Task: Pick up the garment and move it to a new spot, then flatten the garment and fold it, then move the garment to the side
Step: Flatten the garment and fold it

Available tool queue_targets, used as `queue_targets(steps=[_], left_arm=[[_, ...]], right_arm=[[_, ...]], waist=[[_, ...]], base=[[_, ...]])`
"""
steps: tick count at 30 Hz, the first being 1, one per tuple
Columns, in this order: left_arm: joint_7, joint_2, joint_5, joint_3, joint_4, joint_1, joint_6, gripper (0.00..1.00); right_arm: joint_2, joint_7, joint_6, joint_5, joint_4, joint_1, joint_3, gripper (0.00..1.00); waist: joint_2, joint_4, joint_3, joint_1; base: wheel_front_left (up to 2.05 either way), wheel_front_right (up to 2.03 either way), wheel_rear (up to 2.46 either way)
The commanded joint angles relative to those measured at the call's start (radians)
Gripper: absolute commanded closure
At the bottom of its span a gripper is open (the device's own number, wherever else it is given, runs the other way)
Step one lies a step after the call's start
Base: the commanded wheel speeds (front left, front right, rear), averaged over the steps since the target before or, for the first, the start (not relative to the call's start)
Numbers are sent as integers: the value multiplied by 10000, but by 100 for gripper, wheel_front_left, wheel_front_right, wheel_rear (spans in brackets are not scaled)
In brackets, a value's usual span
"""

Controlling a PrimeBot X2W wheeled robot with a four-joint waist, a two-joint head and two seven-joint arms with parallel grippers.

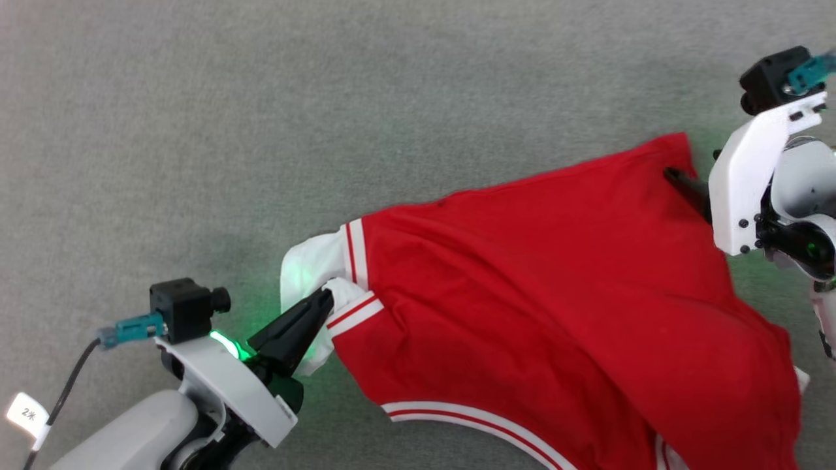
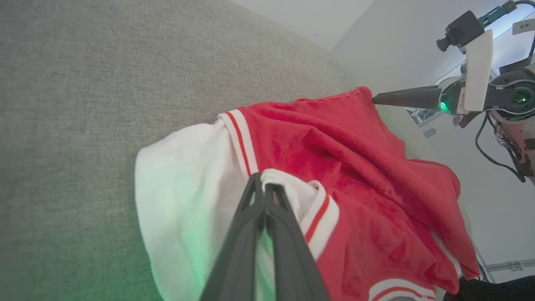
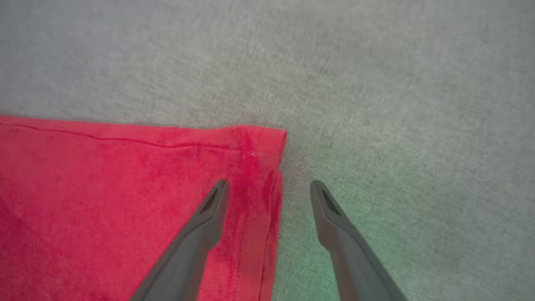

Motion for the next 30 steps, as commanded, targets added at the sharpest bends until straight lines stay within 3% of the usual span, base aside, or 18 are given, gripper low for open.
queue_targets(steps=[1,7,9,10,20,30], left_arm=[[-56,-39,30,-57,-35,-172,-39,100],[-96,-21,-77,-156,-66,-344,-42,100],[-120,-29,-104,-180,-19,-338,-42,100],[-133,-41,-132,-177,4,-336,-42,100],[-176,123,-196,37,340,-529,-35,100],[93,282,-782,984,743,-2300,-36,100]], right_arm=[[-121,-8,-3,-90,407,-225,287,0],[-239,110,-2,300,1318,-319,1055,0],[-261,192,-2,495,1486,-297,1267,61],[-284,170,0,580,1544,-283,1330,100],[-151,-1737,-5,781,1804,-584,484,100],[286,-3805,-5,276,2742,-1315,-2452,100]], waist=[[0,257,274,0],[0,301,391,0],[0,283,383,0],[0,273,362,0],[0,69,-219,0],[0,-507,-868,0]], base=[[0,0,0],[0,0,0],[0,0,0],[0,0,0],[0,0,0],[0,0,0]])
